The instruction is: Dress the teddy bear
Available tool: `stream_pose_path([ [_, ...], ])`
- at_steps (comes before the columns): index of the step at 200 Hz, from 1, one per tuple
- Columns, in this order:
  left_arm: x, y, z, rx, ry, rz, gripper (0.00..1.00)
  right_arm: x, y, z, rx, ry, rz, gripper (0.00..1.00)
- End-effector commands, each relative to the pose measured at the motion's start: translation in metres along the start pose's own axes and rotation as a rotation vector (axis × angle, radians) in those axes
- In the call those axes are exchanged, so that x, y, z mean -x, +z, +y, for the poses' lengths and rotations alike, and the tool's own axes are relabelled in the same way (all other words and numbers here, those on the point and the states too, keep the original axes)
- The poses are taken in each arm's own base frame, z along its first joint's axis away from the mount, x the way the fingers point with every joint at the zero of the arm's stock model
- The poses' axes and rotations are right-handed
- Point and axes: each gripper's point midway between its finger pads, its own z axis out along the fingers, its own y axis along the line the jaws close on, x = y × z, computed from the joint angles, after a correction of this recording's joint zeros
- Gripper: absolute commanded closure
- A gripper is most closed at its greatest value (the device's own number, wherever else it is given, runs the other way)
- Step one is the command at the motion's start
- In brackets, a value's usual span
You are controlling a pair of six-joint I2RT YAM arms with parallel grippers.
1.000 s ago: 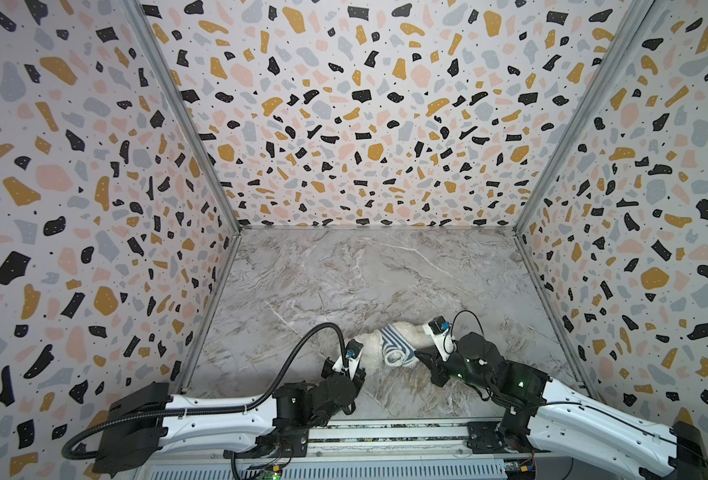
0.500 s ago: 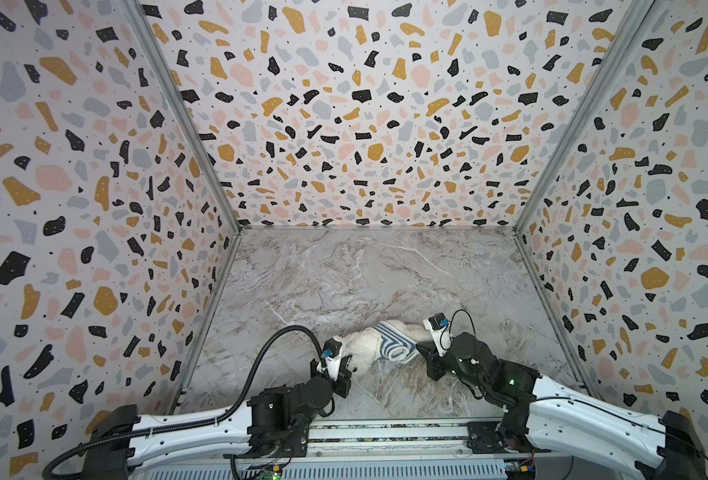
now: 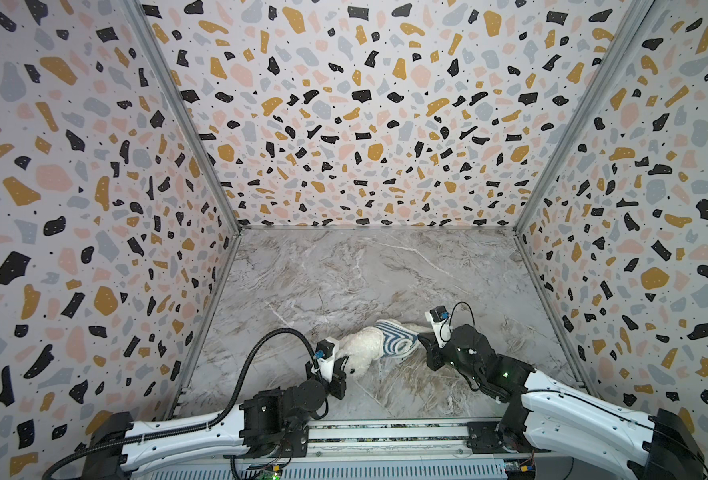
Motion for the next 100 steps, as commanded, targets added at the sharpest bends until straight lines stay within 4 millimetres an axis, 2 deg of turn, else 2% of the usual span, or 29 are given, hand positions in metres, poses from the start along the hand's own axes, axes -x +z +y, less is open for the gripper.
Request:
stream_pose_path([
  [1,0.018,0.0,0.012,0.064,-0.061,-0.081,1.0,-0.003,0.004,-0.008,-0.031,-0.049,0.029,1.0],
  [14,0.021,-0.001,0.01,0.058,-0.063,-0.086,1.0,0.001,0.002,0.005,0.032,-0.066,-0.003,1.0],
  [44,0.02,0.0,0.011,0.069,-0.027,-0.069,1.0,0.018,-0.016,0.03,0.129,-0.151,-0.098,0.91],
  [67,0.014,0.002,0.01,0.075,0.026,-0.039,1.0,0.029,-0.033,0.035,0.134,-0.187,-0.16,0.81],
  [81,0.013,0.004,0.009,0.079,0.05,-0.022,1.0,0.035,-0.041,0.035,0.127,-0.205,-0.164,0.8],
  [100,0.013,0.006,0.004,0.066,0.075,-0.013,1.0,0.046,-0.052,0.046,0.156,-0.265,-0.188,0.8],
])
